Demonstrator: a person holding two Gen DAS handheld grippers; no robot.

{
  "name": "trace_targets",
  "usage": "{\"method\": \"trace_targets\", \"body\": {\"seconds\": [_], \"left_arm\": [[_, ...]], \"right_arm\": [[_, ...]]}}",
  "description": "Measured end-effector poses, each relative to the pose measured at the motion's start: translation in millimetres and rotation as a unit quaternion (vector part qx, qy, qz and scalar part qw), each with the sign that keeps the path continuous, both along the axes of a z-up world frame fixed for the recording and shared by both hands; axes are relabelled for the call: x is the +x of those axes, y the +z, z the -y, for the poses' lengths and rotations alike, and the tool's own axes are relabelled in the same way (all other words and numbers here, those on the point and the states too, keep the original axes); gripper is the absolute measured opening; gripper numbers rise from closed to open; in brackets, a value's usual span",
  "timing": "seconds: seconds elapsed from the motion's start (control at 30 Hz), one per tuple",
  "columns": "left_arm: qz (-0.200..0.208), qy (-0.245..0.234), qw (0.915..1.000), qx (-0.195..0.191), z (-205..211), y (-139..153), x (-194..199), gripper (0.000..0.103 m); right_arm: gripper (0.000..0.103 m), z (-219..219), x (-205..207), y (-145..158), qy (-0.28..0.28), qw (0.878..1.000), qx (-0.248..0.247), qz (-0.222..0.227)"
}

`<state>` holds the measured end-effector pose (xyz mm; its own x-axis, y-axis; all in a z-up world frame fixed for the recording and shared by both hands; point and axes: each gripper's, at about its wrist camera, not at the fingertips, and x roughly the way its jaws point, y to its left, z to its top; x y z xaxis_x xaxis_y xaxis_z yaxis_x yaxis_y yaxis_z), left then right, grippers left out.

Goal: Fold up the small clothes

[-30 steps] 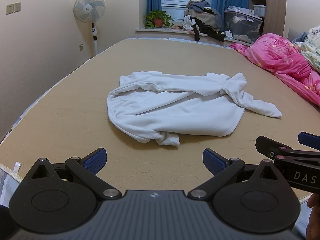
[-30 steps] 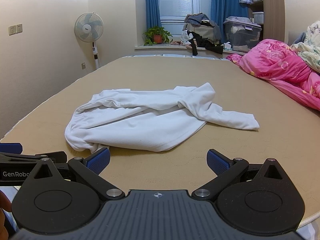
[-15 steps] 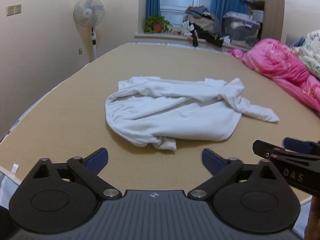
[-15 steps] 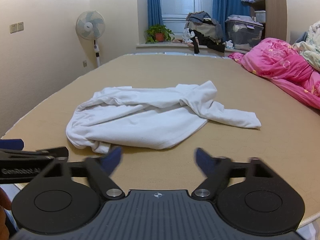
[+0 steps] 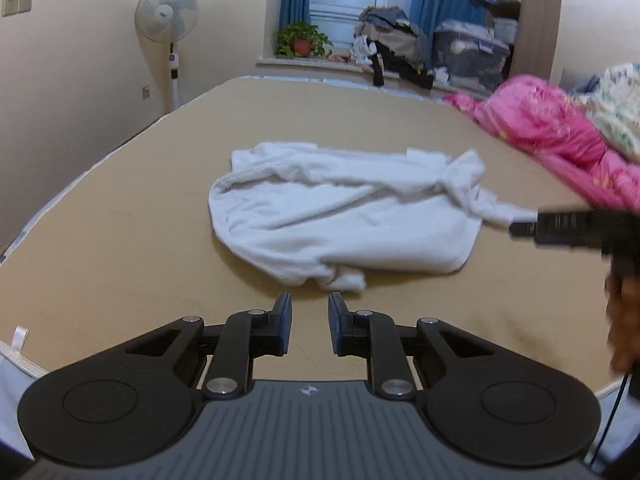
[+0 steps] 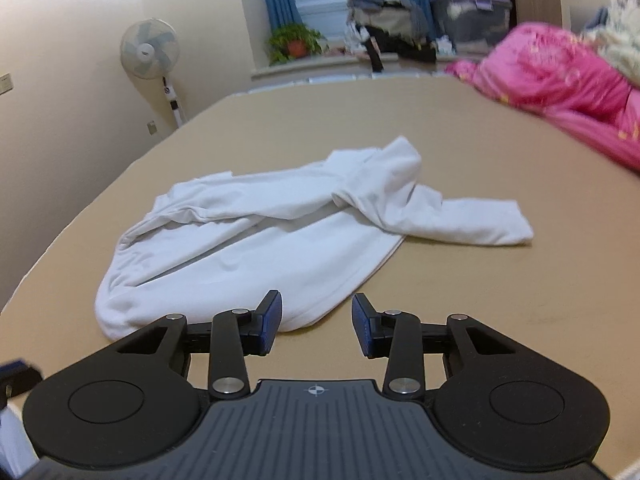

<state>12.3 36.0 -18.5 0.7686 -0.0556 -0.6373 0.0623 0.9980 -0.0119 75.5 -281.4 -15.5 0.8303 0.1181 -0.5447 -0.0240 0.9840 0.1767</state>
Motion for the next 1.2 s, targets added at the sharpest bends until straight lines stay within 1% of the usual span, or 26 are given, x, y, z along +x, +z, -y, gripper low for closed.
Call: {"method": "trace_targets", "body": {"seconds": [0.13,0.17,0.23,0.3,0.33,0.4,0.43,0.47,0.5,0.53,0.57,0.6,0.63,0.67,0.7,0.73,0.77,0.8,0.83,0.87,0.93,0.97,1.0,1.1,1.17,1.2], "left_arm": [[-0.034,-0.001,0.9993,-0.013,-6.6,-14.5,28.4,0.022],[-0.044,0.001,0.9986,-0.027,-9.3,-17.8,39.6,0.022],[-0.053,0.001,0.9969,-0.058,-10.4,-25.3,57.5,0.024],[-0.076,0.011,0.9939,-0.079,-9.7,-41.7,79.3,0.025],[-0.097,0.021,0.991,-0.089,-9.5,-52.1,90.4,0.025],[-0.118,0.035,0.9863,-0.109,-10.2,-67.7,106.8,0.025],[-0.125,0.039,0.9844,-0.117,-10.4,-74.4,113.3,0.028],[-0.132,0.041,0.9828,-0.123,-9.4,-80.5,119.3,0.04],[-0.133,0.039,0.9818,-0.13,-7.3,-85.8,124.6,0.047],[-0.13,0.033,0.9811,-0.14,-4.3,-87.5,126.8,0.058],[-0.119,0.023,0.9833,-0.136,0.2,-89.8,130.4,0.062],[-0.113,0.021,0.9851,-0.128,5.6,-89.9,132.9,0.062],[-0.107,0.022,0.9874,-0.115,10.1,-91.8,135.9,0.058],[-0.105,0.026,0.9892,-0.099,14.1,-94.5,136.4,0.043],[-0.101,0.03,0.9908,-0.084,17.0,-95.9,137.9,0.034],[-0.099,0.035,0.9918,-0.073,19.7,-95.7,138.1,0.021],[-0.096,0.038,0.9924,-0.066,20.1,-95.5,137.4,0.017],[-0.094,0.038,0.9926,-0.067,19.6,-93.9,136.8,0.015],[-0.09,0.039,0.993,-0.065,18.6,-90.6,135.7,0.013],[-0.084,0.04,0.9941,-0.055,18.3,-84.1,133.8,0.012],[-0.074,0.033,0.9951,-0.056,10.0,-65.1,128.1,0.011],[-0.064,0.028,0.9954,-0.065,1.1,-49.1,124.5,0.01],[-0.056,0.022,0.9961,-0.065,-6.9,-33.9,119.1,0.01],[-0.035,0.0,0.9973,-0.065,-35.5,14.0,100.1,0.01],[-0.041,-0.016,0.9968,-0.066,-55.3,42.5,82.1,0.009],[-0.046,-0.027,0.9964,-0.065,-65.2,56.9,70.5,0.009]], "right_arm": [[0.041,7.4,41.1,-16.0,0.0,0.999,0.04,-0.034],[0.041,7.2,49.5,-26.1,0.001,0.996,0.065,-0.058],[0.042,10.2,69.5,-34.3,-0.001,0.996,0.063,-0.069],[0.043,15.9,90.8,-47.1,-0.009,0.993,0.08,-0.088],[0.046,18.4,99.0,-49.9,-0.012,0.992,0.087,-0.087],[0.05,23.3,117.1,-60.4,-0.017,0.99,0.102,-0.094],[0.053,24.6,125.6,-65.5,-0.017,0.99,0.105,-0.095],[0.056,25.9,134.2,-71.8,-0.017,0.989,0.107,-0.098],[0.058,27.0,140.8,-76.5,-0.016,0.989,0.109,-0.099],[0.06,27.7,147.9,-82.2,-0.013,0.988,0.112,-0.101],[0.062,27.6,154.1,-86.6,-0.006,0.989,0.112,-0.097],[0.064,26.4,158.6,-88.1,-0.001,0.99,0.106,-0.09],[0.064,24.3,162.5,-88.8,0.004,0.992,0.096,-0.082],[0.064,21.9,167.1,-89.6,0.006,0.993,0.086,-0.075],[0.064,21.1,170.3,-89.9,0.005,0.994,0.083,-0.07],[0.061,20.0,173.5,-90.2,0.003,0.995,0.079,-0.063],[0.046,18.1,175.8,-90.9,-0.005,0.996,0.069,-0.055],[0.037,16.1,177.4,-91.7,-0.013,0.997,0.053,-0.047],[0.019,16.2,179.5,-91.7,-0.018,0.998,0.044,-0.039],[0.008,18.9,179.4,-91.9,-0.02,0.998,0.051,-0.035],[0.006,29.2,175.6,-84.6,-0.029,0.996,0.083,-0.03],[0.006,35.2,169.7,-75.0,-0.034,0.995,0.093,-0.019],[0.006,40.8,163.5,-65.0,-0.035,0.994,0.103,-0.009],[0.005,63.5,127.4,-16.2,-0.033,0.988,0.149,0.017],[0.005,67.7,93.5,15.3,-0.022,0.989,0.144,0.027],[0.005,67.5,72.5,28.6,-0.014,0.99,0.135,0.024]]}}
